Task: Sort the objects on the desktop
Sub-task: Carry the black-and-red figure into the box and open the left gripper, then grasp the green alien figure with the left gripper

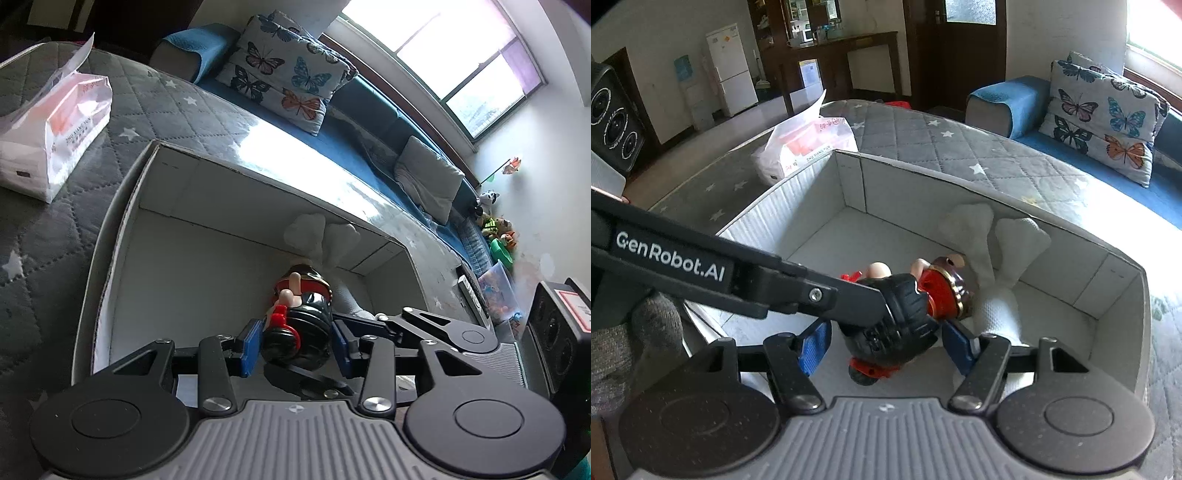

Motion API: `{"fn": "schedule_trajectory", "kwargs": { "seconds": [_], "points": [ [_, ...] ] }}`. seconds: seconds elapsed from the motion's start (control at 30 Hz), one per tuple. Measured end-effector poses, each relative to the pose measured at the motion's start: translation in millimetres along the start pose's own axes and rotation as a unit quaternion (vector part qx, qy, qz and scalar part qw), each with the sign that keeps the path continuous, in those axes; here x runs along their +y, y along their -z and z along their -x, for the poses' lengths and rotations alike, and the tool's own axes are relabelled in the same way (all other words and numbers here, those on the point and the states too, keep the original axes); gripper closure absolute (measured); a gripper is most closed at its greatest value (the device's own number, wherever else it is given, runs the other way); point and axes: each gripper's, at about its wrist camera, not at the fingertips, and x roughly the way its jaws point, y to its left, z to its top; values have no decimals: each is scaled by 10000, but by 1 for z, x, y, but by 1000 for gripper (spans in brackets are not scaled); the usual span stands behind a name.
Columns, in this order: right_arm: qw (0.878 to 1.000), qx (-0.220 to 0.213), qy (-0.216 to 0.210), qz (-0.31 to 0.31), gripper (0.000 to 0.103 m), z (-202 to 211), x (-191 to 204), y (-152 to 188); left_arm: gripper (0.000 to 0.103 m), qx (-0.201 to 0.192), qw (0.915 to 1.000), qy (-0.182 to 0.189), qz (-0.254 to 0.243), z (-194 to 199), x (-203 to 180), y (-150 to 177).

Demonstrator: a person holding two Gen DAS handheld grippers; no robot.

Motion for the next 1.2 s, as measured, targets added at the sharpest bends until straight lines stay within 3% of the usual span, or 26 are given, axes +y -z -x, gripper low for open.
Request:
{"fn": "schedule_trajectory", "kwargs": {
  "seconds": [0.27, 0.57, 0.7, 0.8, 0.97, 1.07, 1.2],
  "points": [
    [9988, -416, 234, -64, 23, 30, 5, 8, 60, -187, 9995, -38, -250, 22, -14, 8],
    [9941, -950, 515, -83, 19, 88, 18, 35, 60, -489, 9965, 116, -668, 58, -49, 38],
    [9917, -1066, 706, -98, 19, 110, 24, 57, 60, -578, 9946, 190, -841, 71, -64, 56],
    [9899, -1150, 823, -105, 10, 126, 29, 74, 60, -580, 9933, 254, -971, 77, -74, 71],
    [9865, -1298, 969, -219, 10, 149, 37, 108, 60, -579, 9904, 252, -1231, 81, -88, 99],
    [9834, -1399, 1115, -309, 1, 160, 42, 130, 60, -538, 9893, 276, -1327, 81, -95, 114],
    [9796, -1481, 1261, -507, 0, 172, 42, 160, 60, -443, 9880, 318, -1448, 78, -104, 135]
  ]
}}
